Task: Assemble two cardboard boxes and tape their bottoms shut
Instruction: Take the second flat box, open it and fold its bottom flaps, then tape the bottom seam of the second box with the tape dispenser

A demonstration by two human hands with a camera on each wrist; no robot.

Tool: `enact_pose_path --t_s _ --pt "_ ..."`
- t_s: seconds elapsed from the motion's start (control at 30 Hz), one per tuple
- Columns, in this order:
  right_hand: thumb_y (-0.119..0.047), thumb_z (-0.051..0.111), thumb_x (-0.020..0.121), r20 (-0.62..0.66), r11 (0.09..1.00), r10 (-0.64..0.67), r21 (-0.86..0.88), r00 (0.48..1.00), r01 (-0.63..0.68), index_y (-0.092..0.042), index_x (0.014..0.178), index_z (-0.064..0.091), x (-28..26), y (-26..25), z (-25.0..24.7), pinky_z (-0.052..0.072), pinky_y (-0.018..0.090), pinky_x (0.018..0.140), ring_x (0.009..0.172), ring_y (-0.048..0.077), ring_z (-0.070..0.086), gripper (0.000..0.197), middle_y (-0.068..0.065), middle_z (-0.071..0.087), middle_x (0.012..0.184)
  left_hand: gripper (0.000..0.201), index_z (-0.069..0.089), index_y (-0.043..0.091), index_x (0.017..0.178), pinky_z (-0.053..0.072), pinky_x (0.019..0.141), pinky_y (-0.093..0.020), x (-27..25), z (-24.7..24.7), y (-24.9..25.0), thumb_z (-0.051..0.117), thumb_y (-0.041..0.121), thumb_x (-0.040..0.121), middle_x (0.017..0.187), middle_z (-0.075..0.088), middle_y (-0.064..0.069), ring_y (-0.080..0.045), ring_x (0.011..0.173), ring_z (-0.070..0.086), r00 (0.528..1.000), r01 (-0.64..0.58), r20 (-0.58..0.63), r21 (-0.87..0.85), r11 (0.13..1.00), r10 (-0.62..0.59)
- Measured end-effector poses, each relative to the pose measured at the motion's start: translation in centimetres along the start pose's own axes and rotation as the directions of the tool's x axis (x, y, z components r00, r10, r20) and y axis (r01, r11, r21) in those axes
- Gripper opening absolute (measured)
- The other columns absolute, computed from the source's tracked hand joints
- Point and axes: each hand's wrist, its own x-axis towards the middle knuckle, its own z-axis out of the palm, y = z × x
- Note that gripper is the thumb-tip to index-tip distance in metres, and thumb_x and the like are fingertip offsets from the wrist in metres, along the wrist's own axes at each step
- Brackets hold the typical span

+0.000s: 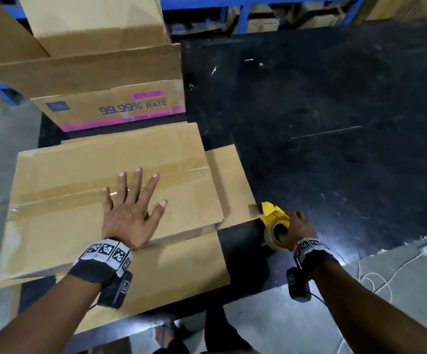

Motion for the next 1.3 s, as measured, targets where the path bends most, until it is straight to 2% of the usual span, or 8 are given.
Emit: enact_pose_path --t_s 0.23,0.4,0.53,0.7,0.93,1.03,1.2,1.3 --pt "-0.027 0.071 0.085 -0.102 0.976 0.037 0.218 0.994 -0.014 -0.016 0.12 0.057 2.7 1.8 0.1 0.05 0.034 0.08 0.106 0.039 0.065 0.04 0.016 0.068 0.116 0.068 -0.018 0.052 0.156 -0.009 0.124 -0.06 0.0 -0.1 0.5 0.005 0.073 0.096 0.168 -0.028 0.013 -0.021 0.154 -0.029 1.0 0.003 -0.027 0.009 1.0 -0.003" --pt "-0.013 0.077 0.079 -0.237 0.787 0.015 0.602 0.971 0.135 -0.02 0.105 0.047 2.5 1.1 -5.4 0.052 0.047 0.082 0.092 0.035 0.064 0.04 0.012 0.064 0.1 0.067 -0.019 0.052 0.156 -0.009 0.124 -0.06 0.1 0.0 0.7 0.005 0.073 0.097 0.167 -0.029 0.013 -0.022 0.154 -0.03 0.999 0.01 -0.035 0.017 1.0 -0.01" --pt "0.007 0.077 0.076 -0.381 0.67 -0.252 0.595 0.89 0.444 -0.015 0.122 0.053 0.0 -5.0 -12.3 0.047 0.038 0.083 0.095 0.02 0.057 0.056 0.002 0.06 0.107 0.067 -0.02 0.053 0.155 -0.013 0.123 -0.058 0.3 -0.1 1.2 0.009 0.073 0.098 0.166 -0.032 0.014 -0.021 0.153 -0.033 0.999 0.019 -0.038 -0.002 1.0 -0.019" --pt "-0.025 0.083 0.067 -0.374 0.551 -0.538 0.522 0.756 0.651 -0.016 0.091 0.055 -2.4 -18.0 -15.3 0.045 0.035 0.061 0.071 0.017 0.057 0.038 -0.001 0.061 0.079 0.089 -0.004 0.04 0.163 -0.01 0.127 -0.05 0.1 -1.0 0.4 0.037 0.073 0.091 0.172 -0.004 0.014 -0.013 0.158 -0.015 0.992 -0.037 -0.124 -0.286 0.957 0.001" --pt "-0.053 0.073 0.055 -0.193 0.517 -0.758 0.403 0.623 0.755 -0.035 0.099 0.049 -5.8 -33.3 -10.6 0.05 0.038 0.072 0.09 0.025 0.058 0.053 -0.006 0.061 0.093 0.053 0.046 0.025 0.14 0.054 0.103 -0.04 -1.2 -4.9 -6.0 0.059 0.023 0.088 0.13 0.07 0.003 -0.009 0.12 0.066 0.905 -0.073 -0.245 -0.894 0.441 -0.349" --pt "-0.057 0.072 0.053 -0.177 0.548 -0.745 0.387 0.643 0.741 -0.035 0.095 0.047 -6.4 -35.4 -8.7 0.052 0.038 0.068 0.083 0.026 0.059 0.053 -0.004 0.061 0.085 0.032 0.057 0.02 0.127 0.058 0.098 -0.043 -1.2 -7.1 -9.6 0.056 0.003 0.099 0.116 0.076 -0.009 -0.015 0.105 0.074 0.855 -0.065 -0.207 -0.952 0.298 -0.475" --pt "-0.058 0.069 0.052 -0.188 0.552 -0.763 0.308 0.618 0.775 -0.029 0.098 0.05 -7.7 -37.4 -8.5 0.049 0.033 0.062 0.075 0.023 0.059 0.058 -0.001 0.061 0.083 0.025 0.061 0.009 0.126 0.064 0.08 -0.034 -0.6 -10.8 -11.7 0.053 0.004 0.103 0.104 0.078 -0.015 -0.023 0.089 0.075 0.917 -0.057 -0.021 -0.995 -0.079 -0.398" --pt "-0.048 0.079 0.06 -0.192 0.543 -0.78 0.266 0.596 0.797 -0.029 0.1 0.049 -8.5 -38.6 -8.1 0.05 0.035 0.062 0.075 0.022 0.058 0.054 -0.002 0.06 0.084 0.02 0.066 0.011 0.119 0.064 0.076 -0.032 -0.1 -11.4 -12.4 0.058 0.005 0.102 0.097 0.075 -0.014 -0.024 0.084 0.072 0.942 -0.007 0.046 -0.987 -0.159 -0.332"
